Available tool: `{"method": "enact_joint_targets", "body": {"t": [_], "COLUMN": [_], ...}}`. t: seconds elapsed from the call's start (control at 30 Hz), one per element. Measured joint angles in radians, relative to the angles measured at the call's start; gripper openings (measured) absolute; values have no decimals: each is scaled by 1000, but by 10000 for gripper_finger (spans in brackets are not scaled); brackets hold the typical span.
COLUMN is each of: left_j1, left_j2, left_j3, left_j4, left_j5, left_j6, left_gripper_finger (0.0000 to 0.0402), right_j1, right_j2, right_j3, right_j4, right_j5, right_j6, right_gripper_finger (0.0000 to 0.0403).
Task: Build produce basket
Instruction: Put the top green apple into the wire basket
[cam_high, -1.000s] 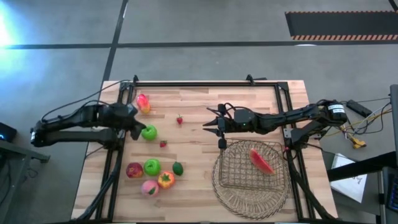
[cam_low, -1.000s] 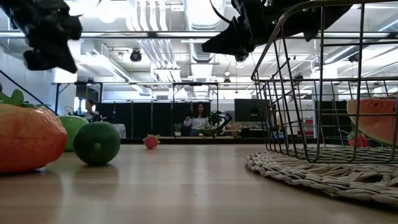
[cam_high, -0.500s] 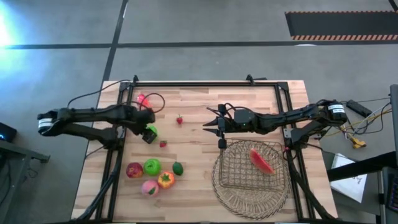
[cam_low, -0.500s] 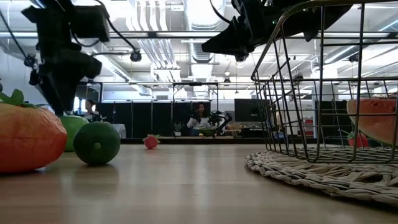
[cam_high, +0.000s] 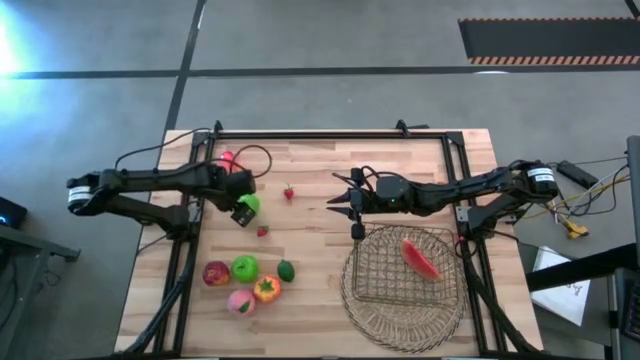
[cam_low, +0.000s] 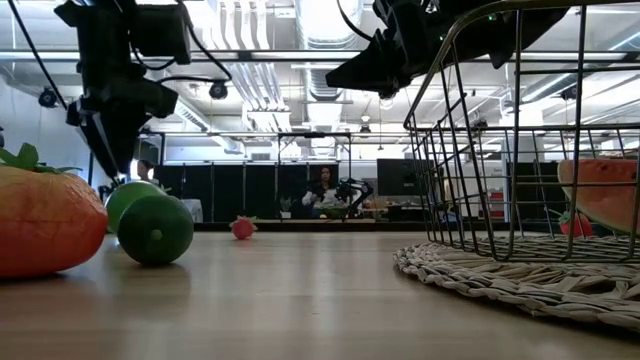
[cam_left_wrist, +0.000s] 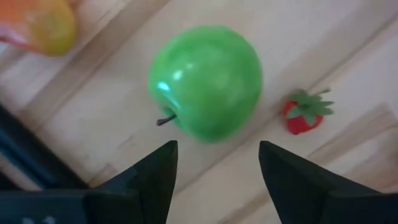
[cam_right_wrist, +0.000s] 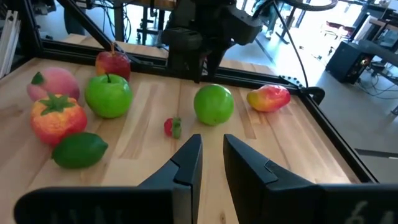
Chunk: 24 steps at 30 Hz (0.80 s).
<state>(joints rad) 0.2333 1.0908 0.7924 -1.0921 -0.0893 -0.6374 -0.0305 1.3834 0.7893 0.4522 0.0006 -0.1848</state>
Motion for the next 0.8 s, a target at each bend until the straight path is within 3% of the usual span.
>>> {"method": "enact_joint_targets", "body": {"t": [0.3,0.57,0.8], "left_j1": [58,75,75], "left_j2": [9,70,129], "left_j3": [-13,-13,-7], "left_j4": [-2,138,231], "left_j5": [-57,8,2], "left_j6": [49,98,109], "left_gripper_finger": [209,209,209], "right_j1": [0,0,0], "right_j2": [0,0,0], "right_j3": [-1,-1,-1], "right_j4": [-1,-9,-31], "right_j5": [0,0,0], "right_j6": [-1,13,18], "right_gripper_finger": [57,57,57]}}
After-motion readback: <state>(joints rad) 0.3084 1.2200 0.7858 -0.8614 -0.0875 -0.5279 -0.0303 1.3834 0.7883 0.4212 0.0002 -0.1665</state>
